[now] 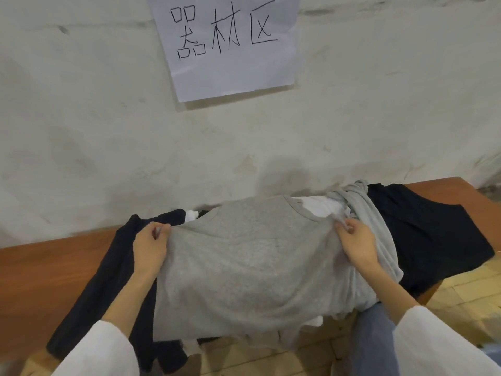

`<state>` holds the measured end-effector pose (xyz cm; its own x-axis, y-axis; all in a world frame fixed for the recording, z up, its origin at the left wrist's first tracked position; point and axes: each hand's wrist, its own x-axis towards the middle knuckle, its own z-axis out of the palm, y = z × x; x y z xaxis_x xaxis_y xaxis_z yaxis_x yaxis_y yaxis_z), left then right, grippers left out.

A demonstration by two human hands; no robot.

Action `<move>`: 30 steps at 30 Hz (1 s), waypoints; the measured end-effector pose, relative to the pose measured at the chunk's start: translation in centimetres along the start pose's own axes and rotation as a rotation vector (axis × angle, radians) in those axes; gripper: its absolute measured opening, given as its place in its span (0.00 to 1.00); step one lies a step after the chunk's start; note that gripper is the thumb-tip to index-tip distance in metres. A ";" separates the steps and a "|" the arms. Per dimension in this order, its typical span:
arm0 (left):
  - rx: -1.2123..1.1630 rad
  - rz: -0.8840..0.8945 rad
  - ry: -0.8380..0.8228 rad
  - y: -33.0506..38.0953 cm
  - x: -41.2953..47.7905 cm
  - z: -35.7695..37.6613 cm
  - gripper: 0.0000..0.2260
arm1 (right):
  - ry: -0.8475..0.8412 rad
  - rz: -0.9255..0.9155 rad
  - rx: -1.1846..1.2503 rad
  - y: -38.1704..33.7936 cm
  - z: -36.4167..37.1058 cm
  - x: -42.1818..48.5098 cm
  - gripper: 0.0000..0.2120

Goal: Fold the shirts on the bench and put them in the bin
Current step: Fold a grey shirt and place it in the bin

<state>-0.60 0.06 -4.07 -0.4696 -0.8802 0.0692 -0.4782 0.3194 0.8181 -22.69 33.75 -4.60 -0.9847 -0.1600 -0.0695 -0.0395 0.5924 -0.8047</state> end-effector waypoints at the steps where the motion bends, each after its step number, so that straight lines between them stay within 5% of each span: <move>1: -0.016 -0.006 0.032 0.1 0.4 0.2 0.10 | 0.029 0.019 0.034 -0.3 0.1 0.5 0.11; 4: -0.065 -0.096 0.114 -0.4 1.8 1.1 0.12 | 0.058 0.091 0.022 -0.1 0.9 2.1 0.16; 13: -0.198 -0.109 0.230 -0.8 2.3 2.3 0.08 | 0.243 0.141 0.185 1.7 2.3 2.8 0.07; 19: 0.035 -0.067 -0.143 0.2 2.8 2.6 0.05 | -0.053 0.058 -0.030 1.3 1.6 4.3 0.07; 22: -0.067 -0.054 -0.248 2.0 4.0 2.0 0.05 | 0.003 -0.014 -0.067 0.6 1.7 4.6 0.08; 26: -0.266 0.123 0.031 3.2 3.6 1.4 0.05 | 0.308 -0.054 0.191 -0.1 1.8 3.6 0.06; 30: -0.206 0.081 0.067 1.3 3.6 2.4 0.08 | 0.306 0.041 0.249 0.7 2.6 3.4 0.07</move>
<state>-4.68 -1.81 -4.13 -0.4467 -0.8782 0.1712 -0.2758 0.3172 0.9074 -25.65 31.59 -6.97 -0.9912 0.1252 0.0439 0.0067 0.3778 -0.9259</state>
